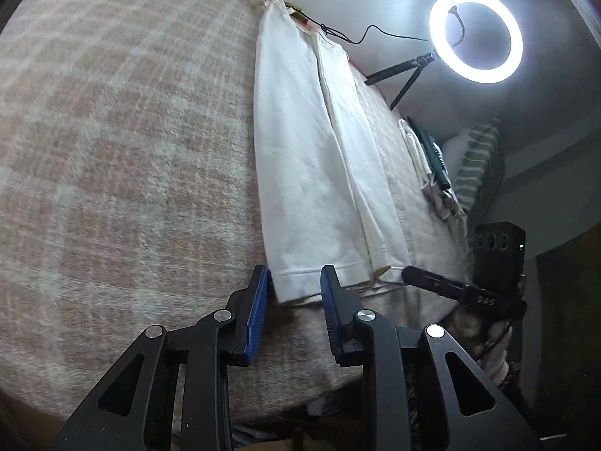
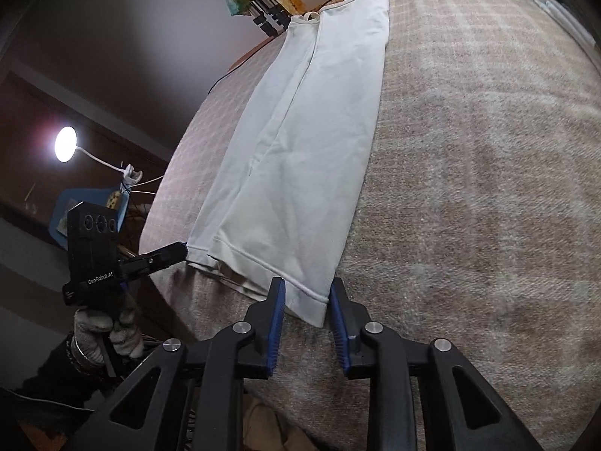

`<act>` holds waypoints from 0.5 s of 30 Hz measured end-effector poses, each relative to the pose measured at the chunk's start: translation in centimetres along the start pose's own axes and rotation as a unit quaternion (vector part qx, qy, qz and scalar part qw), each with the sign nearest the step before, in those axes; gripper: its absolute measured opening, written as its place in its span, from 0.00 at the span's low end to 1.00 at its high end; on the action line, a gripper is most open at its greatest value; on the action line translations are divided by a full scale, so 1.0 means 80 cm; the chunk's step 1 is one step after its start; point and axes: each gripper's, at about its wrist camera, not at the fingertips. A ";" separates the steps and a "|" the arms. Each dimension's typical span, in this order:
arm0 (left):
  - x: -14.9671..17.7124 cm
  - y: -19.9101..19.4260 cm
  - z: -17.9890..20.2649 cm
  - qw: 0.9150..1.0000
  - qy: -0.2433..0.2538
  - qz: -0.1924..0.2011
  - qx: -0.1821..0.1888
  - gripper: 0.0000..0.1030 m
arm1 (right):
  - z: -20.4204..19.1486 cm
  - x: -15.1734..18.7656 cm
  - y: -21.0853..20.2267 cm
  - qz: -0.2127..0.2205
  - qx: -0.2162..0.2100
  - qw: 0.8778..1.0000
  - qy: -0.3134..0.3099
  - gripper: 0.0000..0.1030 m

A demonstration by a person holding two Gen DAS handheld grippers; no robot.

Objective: Fold small clothes

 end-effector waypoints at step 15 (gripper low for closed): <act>-0.025 -0.028 0.015 0.996 -0.018 0.020 0.082 0.05 | 0.030 -0.002 -0.013 0.047 -0.100 0.991 0.081 0.03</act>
Point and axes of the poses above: each gripper's, at about its wrist camera, not at the fingertips, and y roughly the way its jaws point, z to its right, x to its underside, and after that the axes turned 13 degrees about -y, right-handed
